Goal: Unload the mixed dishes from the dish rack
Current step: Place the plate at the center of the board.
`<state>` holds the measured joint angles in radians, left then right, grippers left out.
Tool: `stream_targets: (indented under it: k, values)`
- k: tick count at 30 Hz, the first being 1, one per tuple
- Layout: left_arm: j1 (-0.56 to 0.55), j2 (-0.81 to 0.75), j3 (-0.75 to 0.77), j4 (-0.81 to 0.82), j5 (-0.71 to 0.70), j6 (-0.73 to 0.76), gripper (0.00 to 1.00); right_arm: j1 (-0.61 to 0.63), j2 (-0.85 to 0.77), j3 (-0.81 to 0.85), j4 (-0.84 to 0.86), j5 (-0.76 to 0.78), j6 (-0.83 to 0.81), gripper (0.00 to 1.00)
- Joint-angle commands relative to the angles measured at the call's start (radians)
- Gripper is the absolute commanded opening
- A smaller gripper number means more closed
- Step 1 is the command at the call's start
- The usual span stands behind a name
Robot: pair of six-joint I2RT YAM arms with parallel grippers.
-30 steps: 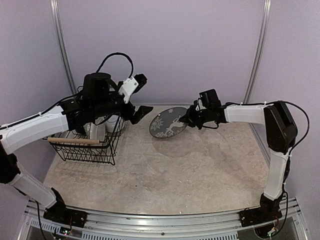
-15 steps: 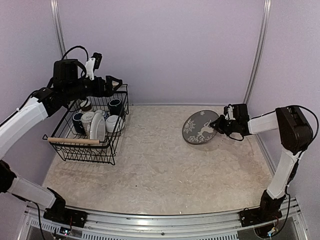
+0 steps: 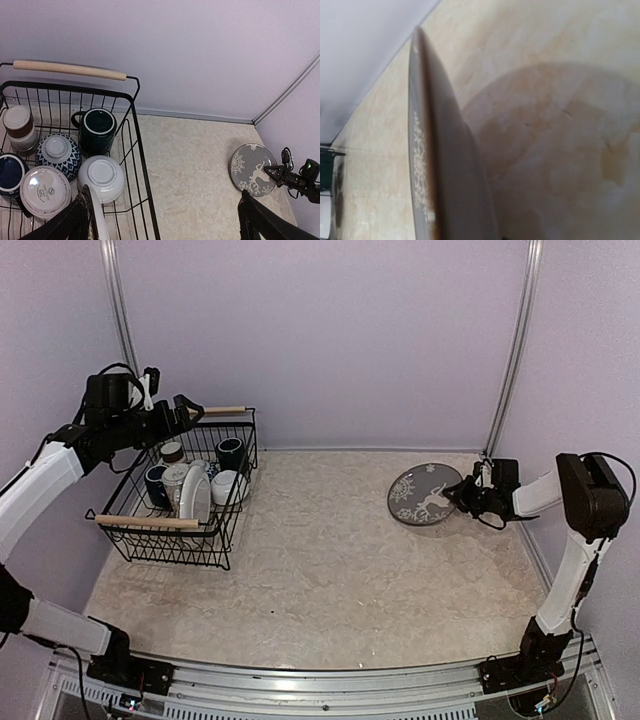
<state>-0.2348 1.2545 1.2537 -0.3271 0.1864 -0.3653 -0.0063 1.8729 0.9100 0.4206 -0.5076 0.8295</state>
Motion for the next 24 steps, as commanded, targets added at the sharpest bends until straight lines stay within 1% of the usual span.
stream_targets:
  k: [1, 3, 5, 8, 10, 12, 13, 20, 24]
  values:
    - [0.087, 0.067, 0.066, -0.108, 0.088, -0.124, 0.99, -0.034, 0.031, 0.004, 0.117, -0.048, 0.005, 0.07]
    - [0.121, 0.1, 0.088, -0.133, 0.136, -0.147, 0.99, -0.038, 0.055, 0.016, 0.131, -0.061, 0.01, 0.09]
    - [0.148, 0.133, 0.1, -0.151, 0.174, -0.168, 0.99, -0.038, 0.077, 0.03, 0.135, -0.06, 0.01, 0.13]
    - [0.172, 0.162, 0.11, -0.163, 0.211, -0.183, 0.99, -0.04, 0.11, 0.061, 0.1, -0.039, -0.002, 0.16]
    - [0.178, 0.184, 0.122, -0.178, 0.22, -0.188, 0.99, -0.04, 0.129, 0.086, 0.042, -0.014, -0.018, 0.22]
    - [0.18, 0.198, 0.13, -0.188, 0.227, -0.187, 0.99, -0.04, 0.15, 0.134, -0.055, 0.014, -0.058, 0.26]
    - [0.18, 0.206, 0.129, -0.188, 0.23, -0.187, 0.99, -0.04, 0.152, 0.148, -0.095, 0.032, -0.08, 0.29]
    - [0.179, 0.234, 0.135, -0.195, 0.252, -0.195, 0.97, -0.041, 0.116, 0.223, -0.376, 0.208, -0.246, 0.6]
    - [0.177, 0.261, 0.176, -0.253, 0.229, -0.164, 0.9, -0.04, 0.069, 0.262, -0.55, 0.353, -0.347, 0.74]
